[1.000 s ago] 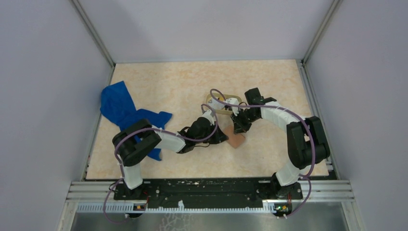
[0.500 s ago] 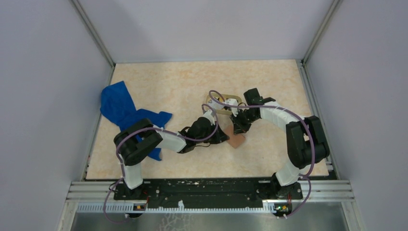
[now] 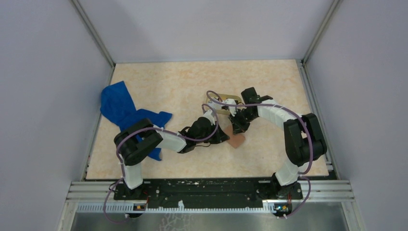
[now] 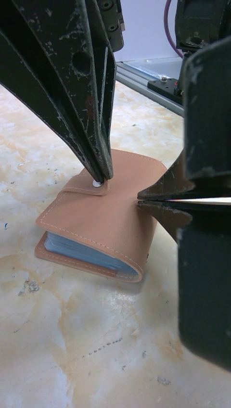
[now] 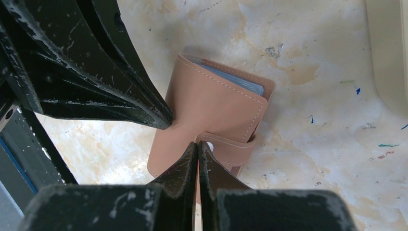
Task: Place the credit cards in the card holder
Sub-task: Close the card holder at the center of the board.
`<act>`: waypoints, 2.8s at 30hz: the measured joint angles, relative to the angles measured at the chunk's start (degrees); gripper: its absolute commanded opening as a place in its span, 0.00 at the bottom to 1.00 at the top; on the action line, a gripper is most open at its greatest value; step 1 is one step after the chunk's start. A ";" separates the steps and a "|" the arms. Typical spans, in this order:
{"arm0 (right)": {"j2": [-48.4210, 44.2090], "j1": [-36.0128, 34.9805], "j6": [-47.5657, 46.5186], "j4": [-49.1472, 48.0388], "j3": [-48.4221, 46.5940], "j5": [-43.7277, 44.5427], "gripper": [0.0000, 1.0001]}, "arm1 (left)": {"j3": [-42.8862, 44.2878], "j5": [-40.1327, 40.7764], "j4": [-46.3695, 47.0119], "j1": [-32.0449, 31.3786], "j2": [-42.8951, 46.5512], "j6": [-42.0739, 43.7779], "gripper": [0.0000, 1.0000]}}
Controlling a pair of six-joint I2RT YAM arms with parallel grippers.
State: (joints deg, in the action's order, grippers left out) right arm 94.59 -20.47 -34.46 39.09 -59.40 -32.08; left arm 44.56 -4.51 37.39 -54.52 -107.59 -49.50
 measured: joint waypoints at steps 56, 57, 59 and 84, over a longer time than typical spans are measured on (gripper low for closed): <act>-13.60 8.52 4.68 -2.89 3.54 -2.97 0.48 | 0.07 0.00 0.15 0.04 -0.11 0.04 0.03; -13.00 8.61 5.07 -3.32 3.54 -2.51 0.48 | 0.13 -0.02 0.11 0.04 -0.13 0.07 0.03; -10.88 8.61 5.75 -3.93 3.54 -1.99 0.48 | 0.31 -0.02 0.04 0.04 -0.24 0.04 0.03; -3.54 8.61 9.62 -7.50 3.34 1.38 0.20 | 0.52 -0.07 0.09 0.04 -0.44 0.07 0.03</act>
State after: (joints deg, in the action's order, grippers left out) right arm 91.05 -11.86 -24.84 31.59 -56.05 -30.70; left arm 45.08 -4.58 37.47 -54.48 -108.03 -49.43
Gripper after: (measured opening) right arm 0.248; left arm 0.036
